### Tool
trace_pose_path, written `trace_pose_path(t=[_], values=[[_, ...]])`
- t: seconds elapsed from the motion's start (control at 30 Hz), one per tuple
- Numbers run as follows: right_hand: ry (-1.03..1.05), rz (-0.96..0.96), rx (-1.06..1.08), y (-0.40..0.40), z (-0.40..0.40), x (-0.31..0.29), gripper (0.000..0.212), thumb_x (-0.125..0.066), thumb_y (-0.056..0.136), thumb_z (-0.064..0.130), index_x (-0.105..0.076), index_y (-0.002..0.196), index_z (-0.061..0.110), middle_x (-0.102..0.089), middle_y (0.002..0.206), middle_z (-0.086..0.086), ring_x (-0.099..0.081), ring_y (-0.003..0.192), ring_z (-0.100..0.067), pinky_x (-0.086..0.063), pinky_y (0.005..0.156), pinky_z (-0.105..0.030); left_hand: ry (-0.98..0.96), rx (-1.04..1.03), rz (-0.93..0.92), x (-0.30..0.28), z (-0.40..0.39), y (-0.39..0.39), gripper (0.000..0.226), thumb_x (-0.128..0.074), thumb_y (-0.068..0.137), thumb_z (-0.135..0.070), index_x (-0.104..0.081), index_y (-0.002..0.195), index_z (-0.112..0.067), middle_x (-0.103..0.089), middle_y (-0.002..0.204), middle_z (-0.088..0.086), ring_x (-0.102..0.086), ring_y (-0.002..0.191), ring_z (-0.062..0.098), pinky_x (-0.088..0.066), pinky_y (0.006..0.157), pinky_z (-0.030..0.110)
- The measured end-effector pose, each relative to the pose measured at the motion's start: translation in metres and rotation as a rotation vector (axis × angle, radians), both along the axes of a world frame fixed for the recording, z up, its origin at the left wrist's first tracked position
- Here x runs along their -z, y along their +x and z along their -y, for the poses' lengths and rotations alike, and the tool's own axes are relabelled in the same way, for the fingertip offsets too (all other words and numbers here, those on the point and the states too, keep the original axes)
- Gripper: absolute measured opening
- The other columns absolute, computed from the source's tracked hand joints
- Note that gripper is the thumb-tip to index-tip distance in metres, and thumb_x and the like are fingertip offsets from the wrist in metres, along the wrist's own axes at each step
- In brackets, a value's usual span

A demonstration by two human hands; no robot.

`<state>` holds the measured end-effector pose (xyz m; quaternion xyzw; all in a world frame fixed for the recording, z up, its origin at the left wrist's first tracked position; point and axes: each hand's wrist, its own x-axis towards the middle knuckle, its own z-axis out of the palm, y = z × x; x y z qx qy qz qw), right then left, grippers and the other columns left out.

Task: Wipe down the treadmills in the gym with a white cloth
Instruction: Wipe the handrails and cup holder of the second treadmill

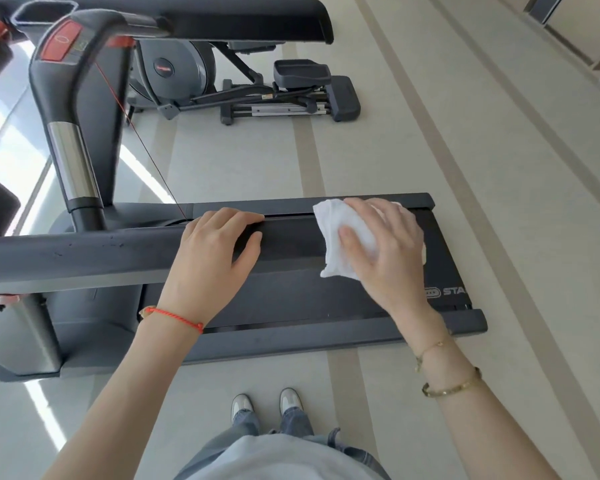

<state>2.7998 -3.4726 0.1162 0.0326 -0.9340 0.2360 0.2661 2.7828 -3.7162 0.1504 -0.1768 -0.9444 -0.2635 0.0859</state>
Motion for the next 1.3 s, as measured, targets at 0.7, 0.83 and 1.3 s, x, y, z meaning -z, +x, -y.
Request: trace_pose_path(t=[0.7, 0.83, 1.3], values=[[0.418, -0.138, -0.297, -0.037, 0.072, -0.006, 0.06, -0.038, 0.093, 0.066, -0.063, 0.125, 0.021, -0.069, 0.101, 0.001, -0.064, 0.081, -0.022, -0.051, 0.083, -0.037, -0.027, -0.133, -0.059, -0.002, 0.05, 0.01, 0.026, -0.055, 0.096, -0.018, -0.065, 0.12, -0.014, -0.066, 0.118, 0.0, -0.058, 0.114, 0.026, -0.041, 0.103, 0.048], [0.414, -0.217, -0.328, -0.049, 0.121, -0.003, 0.058, -0.04, 0.093, 0.065, -0.067, 0.118, 0.021, -0.07, 0.091, 0.003, -0.064, 0.072, -0.02, -0.053, 0.075, -0.035, -0.026, -0.201, -0.077, -0.006, 0.087, 0.013, 0.026, -0.057, 0.096, -0.015, -0.065, 0.121, -0.013, -0.066, 0.117, 0.002, -0.058, 0.114, 0.027, -0.04, 0.104, 0.048], [0.343, -0.243, -0.251, -0.059, 0.279, -0.003, 0.045, -0.039, 0.098, 0.051, -0.071, 0.108, 0.02, -0.067, 0.076, 0.001, -0.062, 0.064, -0.02, -0.054, 0.068, -0.037, -0.011, -0.278, -0.056, -0.006, 0.232, 0.003, 0.029, -0.057, 0.094, -0.013, -0.064, 0.123, -0.012, -0.066, 0.118, 0.004, -0.059, 0.112, 0.028, -0.042, 0.101, 0.053]])
